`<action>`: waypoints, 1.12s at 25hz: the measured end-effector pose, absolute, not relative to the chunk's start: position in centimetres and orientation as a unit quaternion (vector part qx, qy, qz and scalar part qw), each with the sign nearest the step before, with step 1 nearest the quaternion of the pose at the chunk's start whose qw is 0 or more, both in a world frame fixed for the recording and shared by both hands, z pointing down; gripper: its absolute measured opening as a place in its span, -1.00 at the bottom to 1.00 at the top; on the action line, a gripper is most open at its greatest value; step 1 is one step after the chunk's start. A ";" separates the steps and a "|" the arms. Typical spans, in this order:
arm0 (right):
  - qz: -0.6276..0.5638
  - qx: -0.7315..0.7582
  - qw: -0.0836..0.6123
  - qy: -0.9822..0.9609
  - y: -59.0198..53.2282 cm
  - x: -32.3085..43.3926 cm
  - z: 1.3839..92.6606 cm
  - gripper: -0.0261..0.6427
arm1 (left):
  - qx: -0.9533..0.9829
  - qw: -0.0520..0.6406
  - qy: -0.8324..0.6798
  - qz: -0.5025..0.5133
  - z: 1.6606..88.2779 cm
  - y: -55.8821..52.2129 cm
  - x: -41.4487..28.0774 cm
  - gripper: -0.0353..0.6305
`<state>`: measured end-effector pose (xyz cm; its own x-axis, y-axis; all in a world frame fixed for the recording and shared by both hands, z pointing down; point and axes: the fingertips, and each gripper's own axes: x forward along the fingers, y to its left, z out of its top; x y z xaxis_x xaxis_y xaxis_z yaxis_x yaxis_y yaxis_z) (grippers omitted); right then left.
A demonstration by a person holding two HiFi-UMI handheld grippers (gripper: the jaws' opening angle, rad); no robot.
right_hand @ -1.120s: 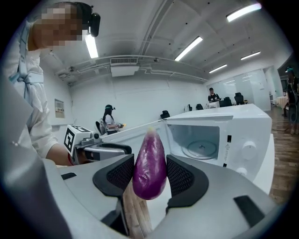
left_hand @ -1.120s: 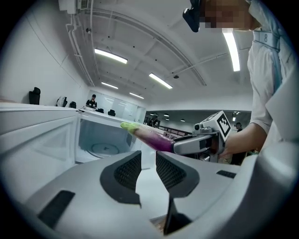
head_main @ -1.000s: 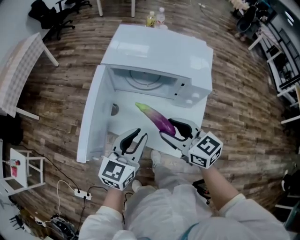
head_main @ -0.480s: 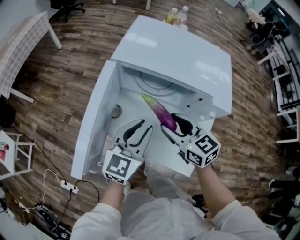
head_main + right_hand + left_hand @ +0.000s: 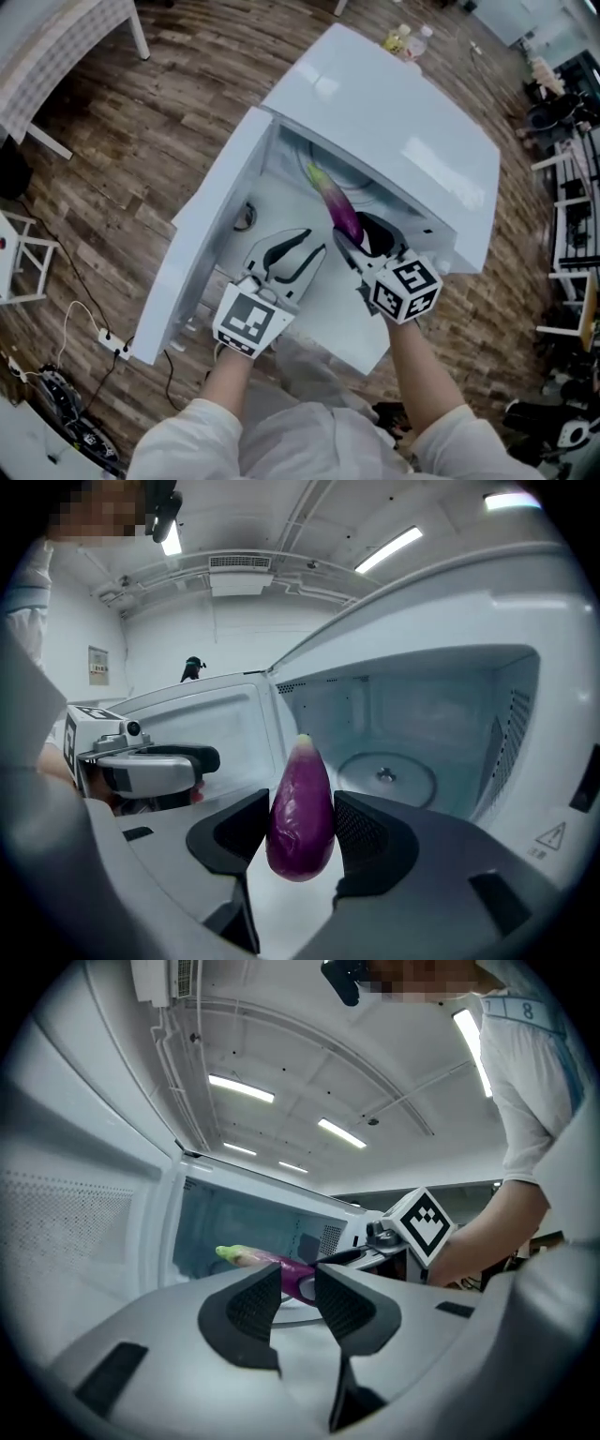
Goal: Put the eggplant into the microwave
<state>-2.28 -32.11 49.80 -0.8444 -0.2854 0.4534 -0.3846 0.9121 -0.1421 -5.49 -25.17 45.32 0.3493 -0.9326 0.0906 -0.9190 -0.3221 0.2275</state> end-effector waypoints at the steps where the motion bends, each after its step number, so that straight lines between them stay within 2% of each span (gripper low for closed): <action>1: 0.114 0.177 0.217 -0.953 -32.7 -2.6 50.1 -0.22 | 0.810 0.120 -0.573 -0.029 45.6 -25.5 -5.9 -0.59; 28: 0.053 0.267 0.258 -0.927 -40.8 -6.9 54.3 -0.22 | 0.793 0.127 -0.596 -0.018 48.1 -30.7 -8.6 -0.48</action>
